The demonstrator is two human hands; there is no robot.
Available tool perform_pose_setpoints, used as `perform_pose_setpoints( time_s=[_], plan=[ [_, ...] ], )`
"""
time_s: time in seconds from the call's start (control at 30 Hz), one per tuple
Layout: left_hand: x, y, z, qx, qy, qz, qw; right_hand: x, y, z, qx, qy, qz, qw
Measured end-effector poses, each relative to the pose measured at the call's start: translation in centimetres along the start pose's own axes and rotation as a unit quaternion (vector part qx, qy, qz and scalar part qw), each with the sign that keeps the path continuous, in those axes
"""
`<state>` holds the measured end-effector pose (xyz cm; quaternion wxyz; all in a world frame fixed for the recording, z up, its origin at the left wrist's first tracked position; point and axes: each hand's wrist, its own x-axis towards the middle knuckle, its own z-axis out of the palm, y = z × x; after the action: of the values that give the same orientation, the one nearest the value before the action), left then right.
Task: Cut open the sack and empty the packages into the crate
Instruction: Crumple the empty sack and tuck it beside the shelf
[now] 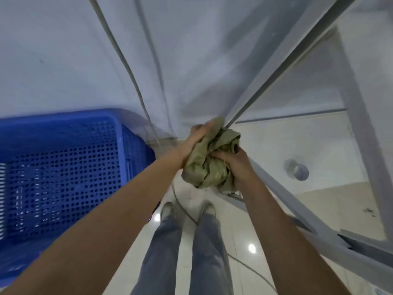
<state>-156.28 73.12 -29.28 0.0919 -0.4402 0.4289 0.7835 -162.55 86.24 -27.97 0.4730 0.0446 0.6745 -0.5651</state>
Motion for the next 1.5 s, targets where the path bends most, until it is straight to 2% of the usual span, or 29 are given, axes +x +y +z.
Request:
perform_pose_setpoints(
  time_s=[0.13,0.2,0.27,0.37,0.53,0.63,0.7,0.77,0.87,1.0,1.1,1.23,1.27,1.4,1.5],
  plan=[
    [1.9,-0.8,0.3,0.113,-0.13,0.056,0.983,6.4,2.9,-2.6,0.062,0.03,0.088,0.994],
    [3.8,-2.0,0.2,0.114,-0.149,0.046,0.981,8.8,4.9,-3.3,0.079,0.003,0.1,0.992],
    [6.2,-4.3,0.0,0.128,-0.143,0.033,0.981,11.1,7.0,-4.2,0.055,-0.023,0.087,0.994],
    [9.8,-8.4,0.0,0.15,-0.083,0.046,0.984,14.0,9.4,-4.6,0.007,-0.058,0.057,0.997],
    [14.7,-14.4,-0.6,0.161,0.022,0.091,0.982,18.3,13.1,-4.6,-0.108,-0.049,0.024,0.993],
    [16.8,-17.1,-1.2,0.069,0.102,0.1,0.987,20.7,14.4,-4.2,-0.209,-0.087,0.008,0.974],
    [18.7,-18.4,-1.8,-0.007,0.132,0.094,0.987,22.1,15.0,-4.1,-0.204,-0.139,0.018,0.969],
    [20.7,-19.4,-2.6,-0.113,0.121,0.08,0.983,23.4,15.8,-4.2,-0.189,-0.186,0.028,0.964],
    [23.7,-21.3,-4.2,-0.243,0.095,0.041,0.965,24.8,16.7,-4.1,-0.243,-0.229,0.019,0.942],
    [26.5,-23.1,-5.9,-0.282,0.036,0.005,0.959,27.2,20.7,-3.7,-0.307,-0.287,0.036,0.907],
    [28.4,-24.7,-6.6,-0.293,0.03,-0.029,0.955,29.5,23.9,-3.3,-0.353,-0.261,0.022,0.898],
    [31.4,-26.3,-8.4,-0.264,0.065,-0.088,0.958,32.1,25.5,-2.8,-0.481,-0.196,-0.024,0.854],
    [32.2,-26.4,-8.8,-0.251,0.066,-0.097,0.961,32.7,26.3,-2.8,-0.482,-0.17,-0.031,0.859],
    [35.9,-26.2,-9.5,-0.205,0.04,-0.129,0.969,36.0,29.6,-3.7,-0.388,-0.073,0.002,0.919],
    [38.3,-25.5,-8.9,-0.174,0.036,-0.132,0.975,39.3,31.4,-4.4,-0.377,-0.009,0.015,0.926]
  ],
)
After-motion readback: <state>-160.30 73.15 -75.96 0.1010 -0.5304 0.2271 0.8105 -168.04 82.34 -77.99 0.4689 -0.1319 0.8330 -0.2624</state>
